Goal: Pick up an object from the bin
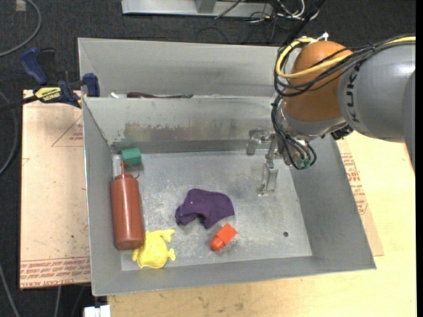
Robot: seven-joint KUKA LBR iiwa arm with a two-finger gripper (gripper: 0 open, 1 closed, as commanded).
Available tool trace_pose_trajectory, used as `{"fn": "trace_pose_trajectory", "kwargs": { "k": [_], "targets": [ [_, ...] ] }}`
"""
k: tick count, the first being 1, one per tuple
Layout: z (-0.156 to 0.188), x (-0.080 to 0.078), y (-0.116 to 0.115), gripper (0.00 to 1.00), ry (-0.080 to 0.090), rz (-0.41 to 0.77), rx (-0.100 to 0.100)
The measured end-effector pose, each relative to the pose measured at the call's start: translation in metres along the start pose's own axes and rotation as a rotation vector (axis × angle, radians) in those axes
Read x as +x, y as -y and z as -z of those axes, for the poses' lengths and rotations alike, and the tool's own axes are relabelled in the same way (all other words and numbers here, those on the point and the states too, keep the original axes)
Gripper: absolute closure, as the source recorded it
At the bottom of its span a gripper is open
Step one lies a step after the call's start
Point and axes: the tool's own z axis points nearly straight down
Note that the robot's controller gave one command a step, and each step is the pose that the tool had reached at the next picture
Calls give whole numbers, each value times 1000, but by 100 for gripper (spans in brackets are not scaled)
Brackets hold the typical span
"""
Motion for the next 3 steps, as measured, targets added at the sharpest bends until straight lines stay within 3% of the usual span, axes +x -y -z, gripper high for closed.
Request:
{"fn": "trace_pose_trajectory", "kwargs": {
  "k": [1,2,3],
  "targets": [
    [5,-2,0,100,7,2,1],
    [5,-2,0,0,7,2,1],
    [5,-2,0,0,8,2,1]
  ]
}}
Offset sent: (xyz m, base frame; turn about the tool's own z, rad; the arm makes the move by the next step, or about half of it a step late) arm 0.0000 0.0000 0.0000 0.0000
